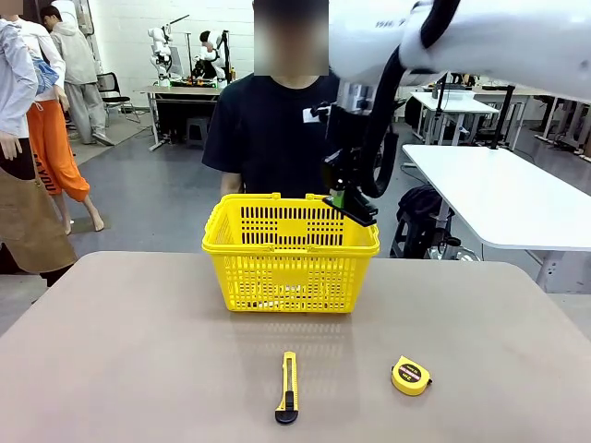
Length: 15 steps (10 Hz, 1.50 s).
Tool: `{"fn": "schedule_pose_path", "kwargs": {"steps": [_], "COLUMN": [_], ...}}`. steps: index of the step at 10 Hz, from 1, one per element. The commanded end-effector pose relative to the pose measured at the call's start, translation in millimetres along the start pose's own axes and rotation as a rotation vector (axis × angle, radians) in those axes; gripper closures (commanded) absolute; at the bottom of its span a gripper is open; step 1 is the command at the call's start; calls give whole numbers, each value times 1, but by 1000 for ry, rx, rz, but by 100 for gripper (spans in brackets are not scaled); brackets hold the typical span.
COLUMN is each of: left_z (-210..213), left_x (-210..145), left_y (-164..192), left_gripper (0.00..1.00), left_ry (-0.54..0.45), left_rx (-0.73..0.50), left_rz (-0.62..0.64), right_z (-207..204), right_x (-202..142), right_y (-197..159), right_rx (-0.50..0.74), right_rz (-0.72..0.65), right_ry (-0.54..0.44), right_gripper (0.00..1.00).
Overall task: Place the items the person wants into the basket.
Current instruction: Pick up the item the person points to and place it in the Market Basket.
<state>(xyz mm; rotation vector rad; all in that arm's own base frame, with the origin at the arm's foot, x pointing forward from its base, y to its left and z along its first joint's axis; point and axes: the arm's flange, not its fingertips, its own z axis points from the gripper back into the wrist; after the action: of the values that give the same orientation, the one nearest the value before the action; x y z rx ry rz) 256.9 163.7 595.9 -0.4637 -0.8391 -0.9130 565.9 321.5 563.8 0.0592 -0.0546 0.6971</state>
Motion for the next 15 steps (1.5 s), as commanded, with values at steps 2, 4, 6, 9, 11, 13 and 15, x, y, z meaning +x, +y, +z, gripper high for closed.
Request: {"fn": "schedule_pose_path", "kwargs": {"steps": [2, 4, 6, 9, 11, 13, 15], "left_z": [0, 0, 0, 0, 0, 0, 0], "left_x": [0, 0, 0, 0, 0, 0, 0], "left_y": [2, 2, 2, 2, 2, 2, 2], "left_gripper": [0, 0, 0, 0, 0, 0, 0], "left_ry": [5, 5, 5, 5, 5, 5, 5], "left_rx": [2, 2, 2, 2, 2, 2, 2], "left_rz": [3, 3, 3, 3, 3, 3, 3], "right_z": [-13, -29, -58, -87, -101, -115, -123], "right_x": [59, 80, 96, 99, 97, 97, 99], "right_y": [14, 22, 22, 16, 22, 25, 24], "right_rx": [-92, -78, -91, -72, -85, -88, -84], "right_rz": [37, 78, 69, 67, 94, 104, 105], "right_ry": [15, 0, -30, -36, -12, 29, 56], "right_gripper": [69, 69, 69, 69, 69, 69, 69]}}
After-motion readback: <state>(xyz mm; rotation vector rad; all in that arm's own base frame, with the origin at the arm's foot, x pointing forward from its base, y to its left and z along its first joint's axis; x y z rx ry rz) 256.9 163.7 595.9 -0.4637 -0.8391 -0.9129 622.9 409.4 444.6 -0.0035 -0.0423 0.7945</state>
